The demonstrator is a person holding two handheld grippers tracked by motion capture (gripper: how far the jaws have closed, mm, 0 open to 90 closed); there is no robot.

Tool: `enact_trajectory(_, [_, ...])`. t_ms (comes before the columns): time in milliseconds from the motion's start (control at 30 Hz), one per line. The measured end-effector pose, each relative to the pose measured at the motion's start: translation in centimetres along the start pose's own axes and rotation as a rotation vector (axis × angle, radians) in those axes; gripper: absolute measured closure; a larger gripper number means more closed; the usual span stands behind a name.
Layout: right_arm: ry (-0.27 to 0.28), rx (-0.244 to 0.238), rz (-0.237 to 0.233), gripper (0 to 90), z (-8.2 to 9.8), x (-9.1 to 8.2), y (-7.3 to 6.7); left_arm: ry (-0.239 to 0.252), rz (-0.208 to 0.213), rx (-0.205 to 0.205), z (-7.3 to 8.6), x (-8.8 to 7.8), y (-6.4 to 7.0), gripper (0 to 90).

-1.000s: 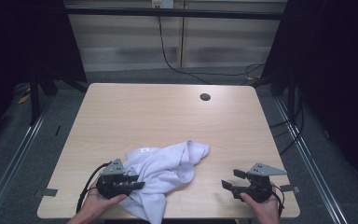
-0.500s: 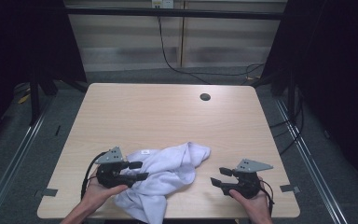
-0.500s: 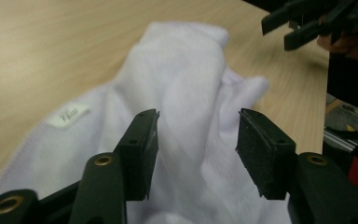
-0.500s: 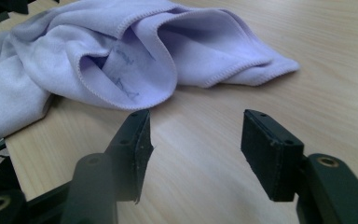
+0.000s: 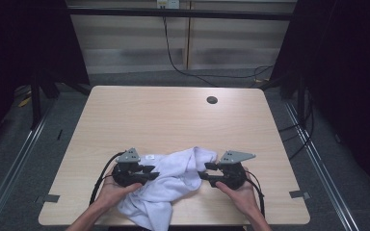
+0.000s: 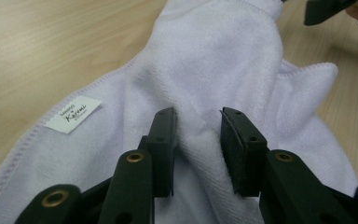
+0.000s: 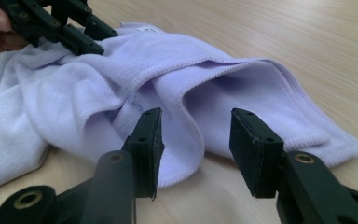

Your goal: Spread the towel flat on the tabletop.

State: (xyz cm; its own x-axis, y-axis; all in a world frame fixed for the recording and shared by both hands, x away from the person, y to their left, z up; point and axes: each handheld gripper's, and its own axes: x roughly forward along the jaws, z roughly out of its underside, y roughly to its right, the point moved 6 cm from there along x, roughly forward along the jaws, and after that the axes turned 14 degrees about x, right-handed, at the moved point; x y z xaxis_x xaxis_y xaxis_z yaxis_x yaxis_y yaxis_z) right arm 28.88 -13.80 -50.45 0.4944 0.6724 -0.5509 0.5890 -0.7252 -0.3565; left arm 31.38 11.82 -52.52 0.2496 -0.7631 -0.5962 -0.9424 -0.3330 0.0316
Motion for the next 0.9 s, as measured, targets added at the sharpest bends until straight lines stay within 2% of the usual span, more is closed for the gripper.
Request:
enact_trajectory(100, [-0.016, 0.014, -0.018, 53.3, -0.4, 1.4, 0.2, -0.009, 0.004, -0.006, 0.3, -0.3, 0.5, 65.8])
enact_trajectory(200, [-0.033, 0.010, -0.064, 54.3, -0.6, 2.7, -0.4, -0.018, 0.021, -0.006, 0.6, -0.9, 1.0, 63.5])
enact_trajectory(267, [-0.038, -0.003, -0.079, 64.9, -0.8, 3.3, -0.9, -0.007, 0.001, 0.001, 0.5, -1.4, 1.0, 57.4])
enact_trajectory(300, [-0.038, -0.001, -0.093, 66.5, -0.9, 3.6, -1.1, 0.000, -0.002, 0.004, 0.4, -1.6, 0.8, 54.8])
enact_trajectory(433, [-0.022, -0.003, -0.099, 85.3, -0.9, 3.9, -1.3, 0.029, 0.002, 0.003, -0.6, -1.5, 0.4, 47.7])
enact_trajectory(467, [-0.014, -0.004, -0.102, 87.7, -0.9, 3.9, -1.4, 0.061, 0.004, 0.003, -1.8, -1.3, 0.3, 45.5])
enact_trajectory(633, [0.003, 0.003, -0.102, 88.6, -1.1, 3.7, -1.4, 0.110, 0.042, 0.038, -4.4, -0.1, 1.1, 38.7])
enact_trajectory(667, [0.006, 0.004, -0.098, 88.6, -1.2, 3.6, -1.4, 0.112, 0.048, 0.055, -4.7, 0.2, 1.3, 37.3])
enact_trajectory(767, [0.012, 0.013, -0.095, 88.6, -1.3, 3.6, -1.3, 0.106, 0.076, 0.071, -4.9, 1.2, 1.9, 35.2])
enact_trajectory(800, [0.017, 0.014, -0.097, 88.6, -1.3, 3.5, -1.3, 0.085, 0.059, 0.079, -4.7, 1.5, 2.0, 36.4])
enact_trajectory(833, [0.019, 0.013, -0.099, 88.6, -1.4, 3.5, -1.3, 0.083, 0.062, 0.086, -4.6, 1.7, 2.0, 36.8])
enact_trajectory(867, [0.021, 0.011, -0.097, 88.6, -1.4, 3.5, -1.3, 0.084, 0.068, 0.094, -4.4, 1.9, 2.0, 40.8])
enact_trajectory(900, [0.021, 0.013, -0.097, 88.6, -1.5, 3.5, -1.4, 0.073, 0.049, 0.097, -4.2, 1.9, 1.7, 47.3])
